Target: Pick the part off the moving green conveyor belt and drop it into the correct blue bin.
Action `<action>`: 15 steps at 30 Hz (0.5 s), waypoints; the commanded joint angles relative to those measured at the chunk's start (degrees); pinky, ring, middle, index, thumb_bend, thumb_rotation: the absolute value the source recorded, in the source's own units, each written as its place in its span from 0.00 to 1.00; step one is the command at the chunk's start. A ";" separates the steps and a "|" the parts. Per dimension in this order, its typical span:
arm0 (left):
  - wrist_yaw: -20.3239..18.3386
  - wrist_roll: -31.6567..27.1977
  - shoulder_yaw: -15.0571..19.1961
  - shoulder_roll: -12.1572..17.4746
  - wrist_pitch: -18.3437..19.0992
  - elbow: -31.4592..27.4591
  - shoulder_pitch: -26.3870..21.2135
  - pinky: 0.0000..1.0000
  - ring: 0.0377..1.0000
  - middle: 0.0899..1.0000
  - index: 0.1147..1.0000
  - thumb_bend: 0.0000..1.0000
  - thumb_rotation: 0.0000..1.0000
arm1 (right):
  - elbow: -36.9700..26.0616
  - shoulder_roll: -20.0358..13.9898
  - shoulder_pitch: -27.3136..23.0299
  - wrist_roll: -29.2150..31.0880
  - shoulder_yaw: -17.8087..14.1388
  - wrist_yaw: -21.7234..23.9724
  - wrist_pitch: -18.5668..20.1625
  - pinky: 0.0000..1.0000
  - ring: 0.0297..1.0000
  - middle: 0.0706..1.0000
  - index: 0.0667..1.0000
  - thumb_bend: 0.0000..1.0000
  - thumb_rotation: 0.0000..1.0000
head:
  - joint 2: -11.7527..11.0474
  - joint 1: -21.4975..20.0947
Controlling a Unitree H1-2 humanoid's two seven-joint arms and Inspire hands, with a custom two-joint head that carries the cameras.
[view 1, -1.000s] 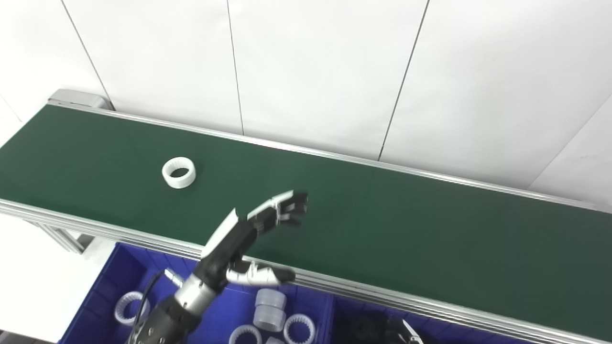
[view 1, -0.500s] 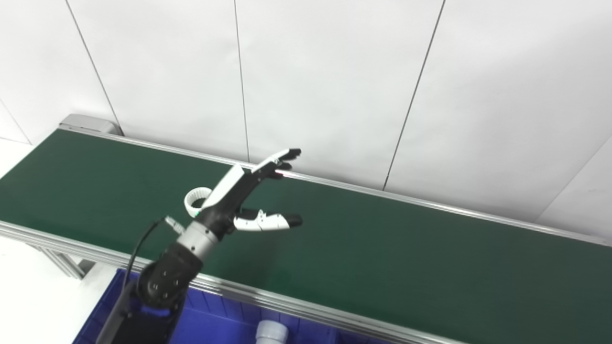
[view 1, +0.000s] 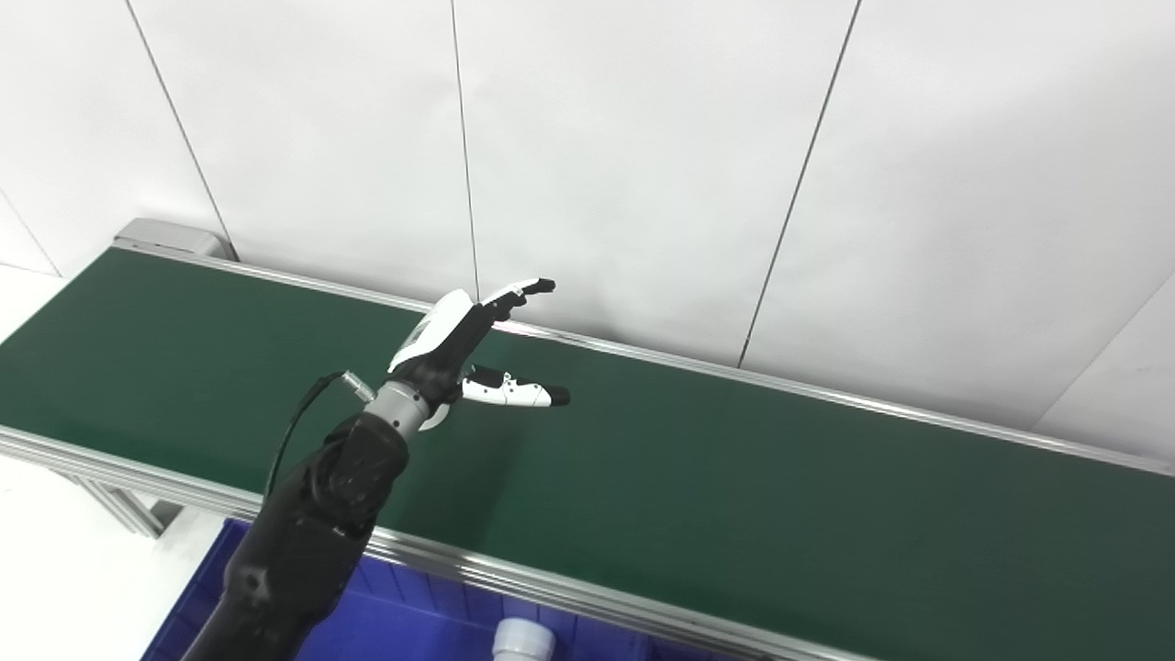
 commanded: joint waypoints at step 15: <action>9.68 8.96 -6.38 4.51 0.07 16.05 -7.32 0.98 0.97 0.96 0.85 0.83 0.30 | -1.59 -0.32 0.53 -0.90 0.32 -1.98 -3.36 0.54 0.74 0.79 0.80 0.79 0.46 | 0.34 -0.15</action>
